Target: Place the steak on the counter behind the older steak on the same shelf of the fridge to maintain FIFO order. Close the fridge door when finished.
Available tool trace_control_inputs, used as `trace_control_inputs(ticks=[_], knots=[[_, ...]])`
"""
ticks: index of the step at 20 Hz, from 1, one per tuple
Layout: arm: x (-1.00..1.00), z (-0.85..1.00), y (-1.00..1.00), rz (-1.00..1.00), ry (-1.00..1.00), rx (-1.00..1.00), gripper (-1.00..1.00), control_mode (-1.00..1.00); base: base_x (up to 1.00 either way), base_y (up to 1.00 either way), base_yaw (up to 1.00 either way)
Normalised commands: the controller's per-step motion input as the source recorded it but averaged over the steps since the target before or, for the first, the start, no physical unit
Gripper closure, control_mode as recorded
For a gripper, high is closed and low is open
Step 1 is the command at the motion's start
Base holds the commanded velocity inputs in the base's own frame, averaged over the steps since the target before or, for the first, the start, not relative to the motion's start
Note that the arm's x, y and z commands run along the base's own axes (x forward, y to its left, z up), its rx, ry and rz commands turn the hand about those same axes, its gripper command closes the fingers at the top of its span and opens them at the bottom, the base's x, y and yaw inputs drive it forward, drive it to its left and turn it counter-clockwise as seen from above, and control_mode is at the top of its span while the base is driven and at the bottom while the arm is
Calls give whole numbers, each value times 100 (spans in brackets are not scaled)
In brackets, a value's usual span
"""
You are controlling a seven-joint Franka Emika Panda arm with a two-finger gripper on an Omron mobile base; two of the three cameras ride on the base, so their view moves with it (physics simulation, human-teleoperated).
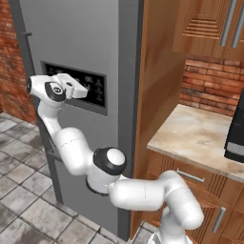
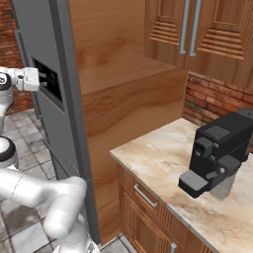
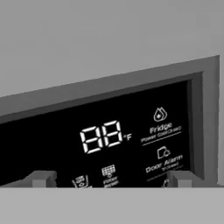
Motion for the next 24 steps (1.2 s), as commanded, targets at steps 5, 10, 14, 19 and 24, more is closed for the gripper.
trace_control_inputs(ticks=[5, 10, 14, 19, 24], knots=[[-87, -27, -67, -6, -26, 7, -100, -100, 0, 0, 0], [-90, -26, -57, -6, -26, 8, -100, -100, 0, 0, 0], [-77, -13, -29, -2, -23, 5, -100, -100, 0, 0, 0], [-69, -3, -4, 0, -24, 2, -100, -100, 0, 0, 0], [-56, 0, -6, 0, -21, 3, -100, -100, 0, 0, 0]])
